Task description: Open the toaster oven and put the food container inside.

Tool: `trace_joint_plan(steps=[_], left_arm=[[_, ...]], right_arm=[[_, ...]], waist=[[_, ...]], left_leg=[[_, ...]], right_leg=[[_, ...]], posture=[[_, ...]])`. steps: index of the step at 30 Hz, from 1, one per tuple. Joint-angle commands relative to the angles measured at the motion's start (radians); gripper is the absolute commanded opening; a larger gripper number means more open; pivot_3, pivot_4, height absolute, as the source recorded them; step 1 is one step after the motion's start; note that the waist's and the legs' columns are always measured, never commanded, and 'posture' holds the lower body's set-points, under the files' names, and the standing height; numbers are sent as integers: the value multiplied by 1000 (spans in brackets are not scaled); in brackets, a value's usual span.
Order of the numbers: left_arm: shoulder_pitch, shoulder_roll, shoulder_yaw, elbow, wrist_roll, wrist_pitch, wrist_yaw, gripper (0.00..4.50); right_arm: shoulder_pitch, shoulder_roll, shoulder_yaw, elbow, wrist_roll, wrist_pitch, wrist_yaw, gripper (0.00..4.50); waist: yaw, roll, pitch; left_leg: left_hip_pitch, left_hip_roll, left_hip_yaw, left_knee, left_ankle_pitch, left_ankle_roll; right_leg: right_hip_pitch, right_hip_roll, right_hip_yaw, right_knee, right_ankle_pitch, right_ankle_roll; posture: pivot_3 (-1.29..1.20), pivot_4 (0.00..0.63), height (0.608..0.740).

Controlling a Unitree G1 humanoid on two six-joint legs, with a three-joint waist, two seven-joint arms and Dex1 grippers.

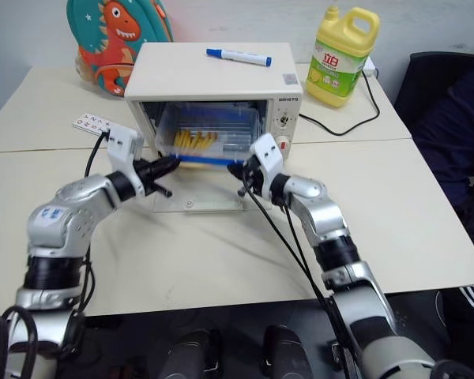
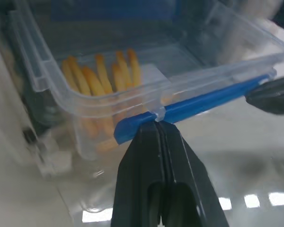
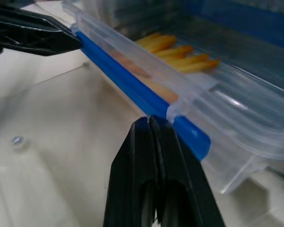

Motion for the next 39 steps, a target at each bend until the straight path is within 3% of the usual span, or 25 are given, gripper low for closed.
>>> trace_joint_plan(steps=[1, 4, 6, 9, 13, 17, 22, 29, 33, 36, 39], left_arm=[[-92, -39, -6, 116, 78, -105, 53, 0], [-146, -72, 16, 227, 105, -162, 80, 0], [-144, -67, 15, 215, 74, -142, 6, 0], [-79, -17, 27, 77, 6, -80, -113, 0], [82, 116, 78, -179, -98, 39, -235, 0], [340, 341, 284, -435, -255, 154, -409, 885], [532, 519, 465, -531, -333, 204, -542, 2365], [554, 576, 529, -563, -402, 240, -549, 4483], [553, 593, 517, -570, -401, 222, -544, 4483], [534, 603, 516, -536, -390, 212, -530, 4500], [536, 609, 534, -502, -387, 206, -535, 4500]], right_arm=[[-90, 29, -60, 133, -22, -105, -55, 41], [-125, 48, -80, 198, -25, -145, -42, 41], [-125, 49, -90, 191, -16, -138, -20, 41], [-49, 14, -90, 31, 36, -30, 67, 41], [140, -104, -78, -336, 134, 197, 181, 41], [418, -305, -102, -722, 280, 438, 265, 0], [608, -363, -69, -851, 288, 505, 227, 0], [544, -217, -8, -632, 111, 370, 44, 0], [428, -138, -32, -528, 109, 324, 30, 0], [348, -140, -125, -577, 257, 441, 79, 590], [291, -218, -182, -650, 354, 517, 153, 1629]], waist=[[-3, 0, 0], [-12, 0, 0], [-22, 0, 0], [-30, 0, 0], [-35, 0, 0], [-35, 0, 0], [-26, 1, 0], [-22, 2, 0], [-24, 2, 0], [-25, 3, 0], [-24, 4, 1]], left_leg=[[0, 0, 0, 0, 0, 0], [0, 1, 1, -1, 0, -1], [0, 1, 1, -2, 0, -1], [-1, 1, 3, -2, 0, -1], [0, 2, 2, -3, 0, -1], [0, 2, 2, -3, 0, -2], [2, 2, -2, -4, -5, -9], [3, 1, -3, -4, -5, -10], [1, 2, -2, -5, -3, -7], [1, 2, -1, -5, -3, -6], [1, 2, -1, -5, -3, -6]], right_leg=[[0, 0, 0, 0, 0, 0], [0, 1, 0, -1, 0, 0], [0, 1, 0, -1, 0, 0], [-2, 1, 0, -1, -1, 1], [-2, 1, 3, 0, -1, 1], [-2, 0, 4, -1, -1, 0], [0, -1, 2, -6, -2, -2], [1, -3, 1, -7, -1, -3], [-1, -1, 1, -7, -1, -3], [-2, 0, 1, -7, -1, -3], [-2, 0, 1, -7, -1, -3]], posture=[[0, 150, 740], [0, 150, 740], [0, 150, 740], [0, 150, 740], [0, 150, 740], [0, 150, 740], [0, 150, 740], [0, 150, 740], [0, 150, 740], [0, 150, 740], [0, 150, 740]])
